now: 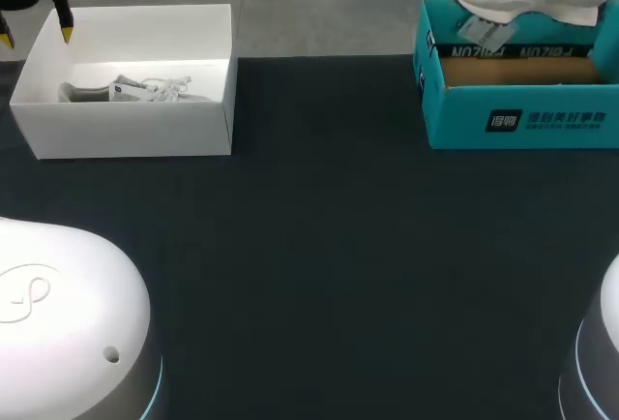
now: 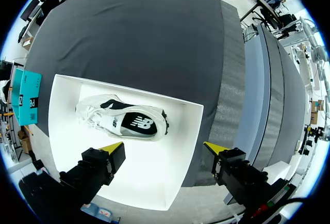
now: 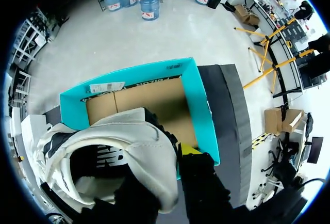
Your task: Take the shoe out of the shoebox, open the shoe tongue, remove and reinsert the insole, then place the shoe into the shoebox
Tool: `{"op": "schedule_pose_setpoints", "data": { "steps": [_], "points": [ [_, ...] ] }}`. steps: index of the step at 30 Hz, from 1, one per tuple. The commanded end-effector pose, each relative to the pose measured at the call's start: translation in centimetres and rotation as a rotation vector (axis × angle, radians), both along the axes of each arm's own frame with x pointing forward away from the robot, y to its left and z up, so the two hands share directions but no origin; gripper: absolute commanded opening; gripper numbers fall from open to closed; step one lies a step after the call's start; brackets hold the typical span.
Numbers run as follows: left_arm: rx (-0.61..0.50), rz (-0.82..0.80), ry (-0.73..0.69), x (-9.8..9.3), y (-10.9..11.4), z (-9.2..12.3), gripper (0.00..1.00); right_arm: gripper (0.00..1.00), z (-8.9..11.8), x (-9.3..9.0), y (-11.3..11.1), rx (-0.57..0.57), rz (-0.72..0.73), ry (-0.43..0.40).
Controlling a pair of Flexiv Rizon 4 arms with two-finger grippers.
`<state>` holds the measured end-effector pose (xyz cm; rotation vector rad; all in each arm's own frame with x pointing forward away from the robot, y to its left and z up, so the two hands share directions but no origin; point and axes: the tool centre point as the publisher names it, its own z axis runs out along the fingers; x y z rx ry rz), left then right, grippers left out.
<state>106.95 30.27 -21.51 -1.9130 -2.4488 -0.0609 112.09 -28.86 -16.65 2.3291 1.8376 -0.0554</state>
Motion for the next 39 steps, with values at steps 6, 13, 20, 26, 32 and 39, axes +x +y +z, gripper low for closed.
{"op": "schedule_pose_setpoints", "data": {
  "steps": [6,13,20,26,32,39],
  "points": [
    [0.004,0.0,0.0,0.0,0.0,0.1,1.0,0.0,1.5,-7.0,4.4,-0.077,0.031,-0.03],
    [0.004,0.0,0.0,0.0,0.0,0.1,1.0,0.0,2.4,-11.4,7.8,-0.089,0.036,-0.052],
    [0.004,0.0,0.0,0.0,0.0,0.1,1.0,0.0,3.1,-15.3,11.2,-0.098,0.069,-0.059],
    [0.004,0.0,0.0,0.0,0.0,0.1,1.0,0.0,3.7,-18.1,13.8,-0.101,0.076,-0.065],
    [0.004,0.0,0.0,0.0,0.0,0.1,1.0,0.0,3.9,-20.5,16.1,-0.1,0.075,-0.06],
    [0.004,0.0,0.0,0.0,0.0,0.1,1.0,0.0,3.6,-22.7,18.9,-0.097,0.095,-0.016]
  ]
}}
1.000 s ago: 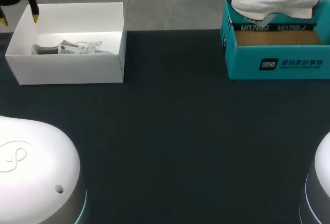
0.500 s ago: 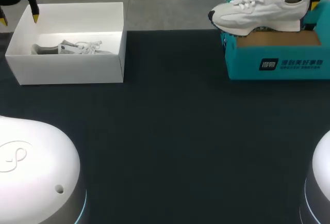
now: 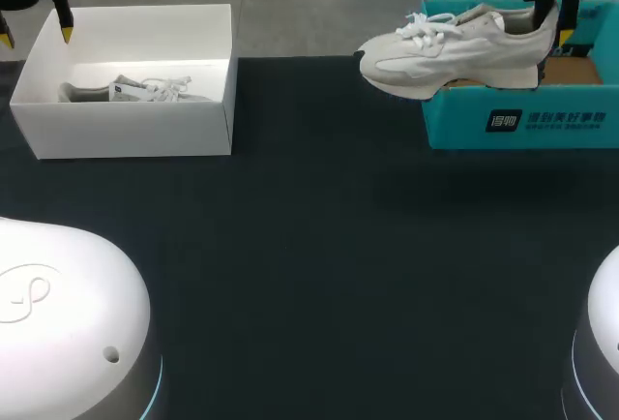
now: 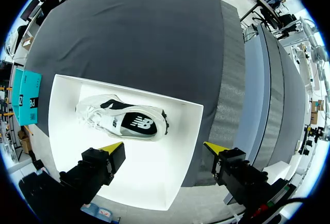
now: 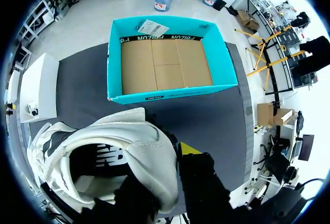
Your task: Take the shoe out of the shoebox, open the shoe tongue, remove and reinsert the insole, then place the shoe into the shoebox
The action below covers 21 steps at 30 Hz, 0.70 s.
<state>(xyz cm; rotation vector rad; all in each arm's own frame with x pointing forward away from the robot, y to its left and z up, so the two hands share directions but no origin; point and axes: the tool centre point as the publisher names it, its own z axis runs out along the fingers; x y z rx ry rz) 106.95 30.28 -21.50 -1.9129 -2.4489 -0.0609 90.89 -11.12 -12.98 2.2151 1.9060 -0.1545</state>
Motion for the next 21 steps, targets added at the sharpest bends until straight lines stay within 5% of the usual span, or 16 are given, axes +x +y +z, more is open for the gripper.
{"op": "schedule_pose_setpoints", "data": {
  "steps": [1,8,21],
  "points": [
    [0.004,0.0,0.0,0.0,0.0,0.1,1.0,0.0,-0.2,-1.8,1.6,-0.011,0.022,-0.048],
    [0.004,0.0,0.0,0.0,0.0,0.1,1.0,0.0,-1.0,-2.7,3.7,0.031,0.039,-0.016],
    [0.004,0.0,0.0,0.0,0.0,0.1,1.0,0.0,-1.0,-2.7,3.7,0.031,0.039,-0.016]
  ]
}}
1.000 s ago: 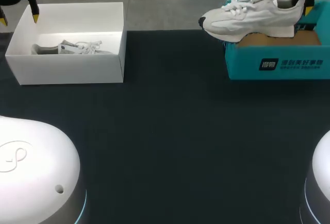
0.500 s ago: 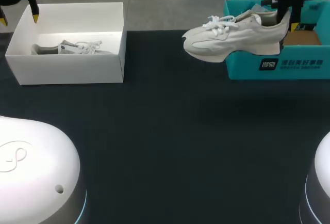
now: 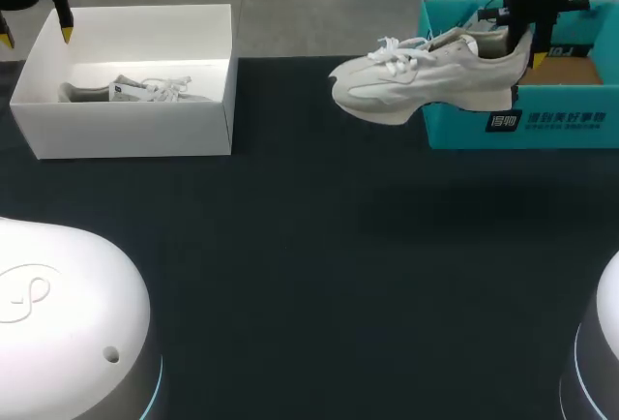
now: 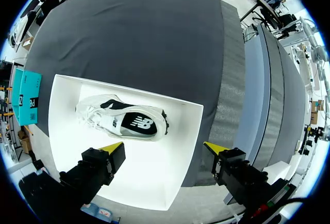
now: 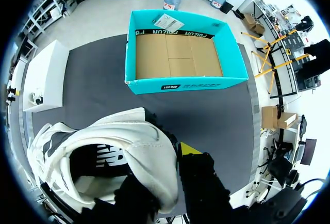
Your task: Take the shoe out of the shoebox, open the shoe tongue, remove and reinsert the insole, then place the shoe into the shoebox
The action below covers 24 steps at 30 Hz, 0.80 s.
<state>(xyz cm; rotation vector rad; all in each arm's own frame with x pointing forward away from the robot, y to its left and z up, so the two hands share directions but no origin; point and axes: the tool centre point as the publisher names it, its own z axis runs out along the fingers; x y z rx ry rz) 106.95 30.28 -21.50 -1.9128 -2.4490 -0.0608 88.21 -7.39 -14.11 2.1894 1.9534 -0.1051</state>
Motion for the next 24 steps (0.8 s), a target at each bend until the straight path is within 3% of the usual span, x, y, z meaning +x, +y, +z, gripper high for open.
{"op": "schedule_pose_setpoints", "data": {
  "steps": [1,13,24],
  "points": [
    [0.004,0.0,0.0,0.0,0.0,0.1,1.0,0.0,0.1,0.0,-0.1,0.003,0.0,-0.001],
    [0.004,0.0,0.0,0.0,0.0,0.1,1.0,0.0,0.1,0.0,-0.1,0.003,0.0,-0.001],
    [0.004,0.0,0.0,0.0,0.0,0.1,1.0,0.0,0.2,-5.6,3.8,-0.028,0.028,-0.038]
  ]
}}
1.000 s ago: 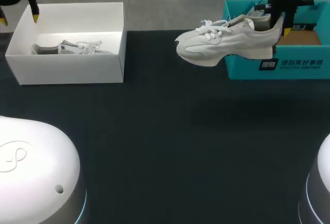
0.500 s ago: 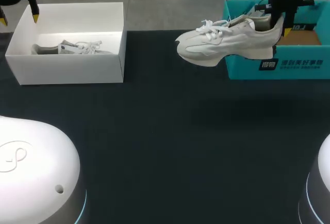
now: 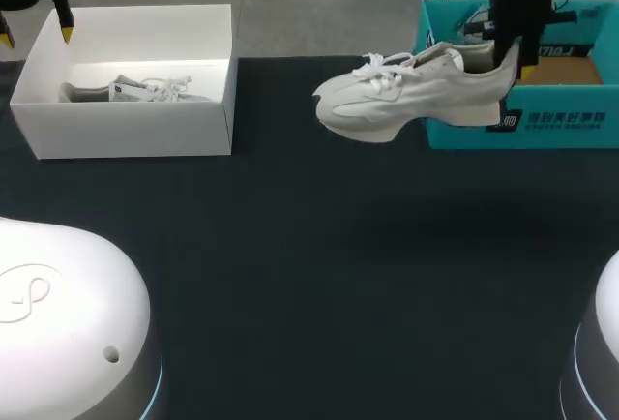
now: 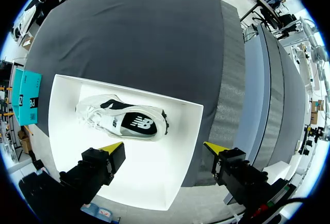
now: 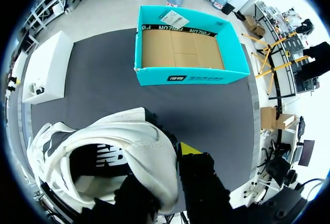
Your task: Take the shoe out of the shoebox, open the shoe tongue, remove and reinsert the insole, then place the shoe into the shoebox
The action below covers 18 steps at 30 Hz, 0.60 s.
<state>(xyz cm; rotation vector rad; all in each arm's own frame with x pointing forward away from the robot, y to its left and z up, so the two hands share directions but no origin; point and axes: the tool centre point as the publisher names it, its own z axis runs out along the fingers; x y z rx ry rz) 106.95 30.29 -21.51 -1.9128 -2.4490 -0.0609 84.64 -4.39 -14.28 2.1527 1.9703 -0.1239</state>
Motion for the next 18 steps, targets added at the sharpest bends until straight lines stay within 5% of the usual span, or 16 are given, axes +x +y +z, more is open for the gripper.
{"op": "schedule_pose_setpoints", "data": {
  "steps": [1,18],
  "points": [
    [0.004,0.0,0.0,0.0,0.0,0.1,1.0,0.0,0.4,-2.6,1.2,-0.009,0.007,-0.042],
    [0.004,0.0,0.0,0.0,0.0,0.1,1.0,0.0,-0.1,-8.6,6.2,-0.033,0.013,-0.032]
  ]
}}
